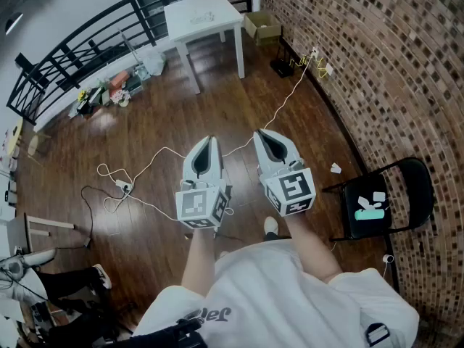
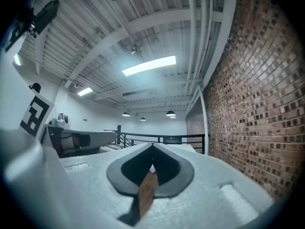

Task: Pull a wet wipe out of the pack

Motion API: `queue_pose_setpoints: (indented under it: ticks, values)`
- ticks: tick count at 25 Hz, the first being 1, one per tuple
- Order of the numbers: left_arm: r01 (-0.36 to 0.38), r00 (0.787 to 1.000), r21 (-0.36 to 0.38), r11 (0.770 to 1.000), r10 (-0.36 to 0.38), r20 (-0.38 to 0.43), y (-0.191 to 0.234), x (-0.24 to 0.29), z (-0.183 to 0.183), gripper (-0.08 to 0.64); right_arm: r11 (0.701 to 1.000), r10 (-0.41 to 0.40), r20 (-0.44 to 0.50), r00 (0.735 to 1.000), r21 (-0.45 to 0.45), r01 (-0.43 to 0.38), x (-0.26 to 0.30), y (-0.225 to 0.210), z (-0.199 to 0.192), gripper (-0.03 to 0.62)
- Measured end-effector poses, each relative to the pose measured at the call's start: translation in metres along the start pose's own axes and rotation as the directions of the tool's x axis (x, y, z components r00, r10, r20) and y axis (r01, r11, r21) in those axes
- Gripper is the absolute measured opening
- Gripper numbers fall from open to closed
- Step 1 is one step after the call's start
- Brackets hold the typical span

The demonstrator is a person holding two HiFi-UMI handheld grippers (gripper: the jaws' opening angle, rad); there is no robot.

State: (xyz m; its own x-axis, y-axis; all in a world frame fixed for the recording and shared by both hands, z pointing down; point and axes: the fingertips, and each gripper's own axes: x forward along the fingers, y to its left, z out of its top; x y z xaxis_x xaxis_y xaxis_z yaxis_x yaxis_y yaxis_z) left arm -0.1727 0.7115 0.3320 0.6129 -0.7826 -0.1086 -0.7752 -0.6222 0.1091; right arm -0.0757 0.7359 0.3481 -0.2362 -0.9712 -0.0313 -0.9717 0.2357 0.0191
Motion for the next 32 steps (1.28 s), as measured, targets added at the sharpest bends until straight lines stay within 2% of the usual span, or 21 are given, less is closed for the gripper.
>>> queue_pose_setpoints:
  ticks: [4, 9, 13, 18, 22, 26, 29, 32]
  values:
    - [-0.032, 0.999, -0.003, 0.999, 0.032, 0.011, -0.026, 0.045, -0.006, 0.017, 0.999, 0.027, 0.014, 1.000, -0.027, -0.027, 0.009, -0.050, 0.005, -0.012]
    - [-0.042, 0.999, 0.029, 0.999, 0.043, -0.021, -0.039, 0.076, -0.022, 0.017, 0.998, 0.039, -0.038, 0.999, 0.041, -0.037, 0.027, -0.094, -0.023, -0.012]
    - [-0.070, 0.996, 0.020, 0.997, 0.071, -0.052, -0.020, 0.099, -0.031, 0.017, 0.997, 0.061, -0.077, 0.995, 0.060, -0.056, 0.052, -0.113, -0.041, -0.012]
    - [-0.068, 0.997, -0.004, 0.998, 0.068, -0.029, 0.018, 0.161, -0.045, 0.017, 0.996, 0.083, -0.101, 0.991, 0.035, -0.080, 0.112, -0.127, -0.060, -0.012]
    - [-0.062, 0.998, -0.026, 0.998, 0.062, -0.011, 0.061, 0.236, -0.051, 0.017, 0.995, 0.103, -0.091, 0.991, 0.009, -0.102, 0.198, -0.153, -0.062, -0.012]
    - [-0.072, 0.997, -0.031, 0.997, 0.071, -0.007, 0.135, 0.311, -0.028, 0.017, 0.984, 0.175, -0.047, 0.984, 0.030, -0.173, 0.303, -0.170, -0.034, -0.011]
    - [-0.073, 0.997, -0.018, 0.997, 0.074, 0.011, 0.193, 0.353, -0.008, 0.017, 0.971, 0.224, 0.002, 0.975, 0.086, -0.224, 0.373, -0.166, -0.016, -0.011]
    - [-0.079, 0.997, 0.003, 0.997, 0.079, 0.023, 0.245, 0.381, -0.010, 0.017, 0.961, 0.266, -0.007, 0.964, 0.082, -0.265, 0.433, -0.148, -0.018, -0.011]
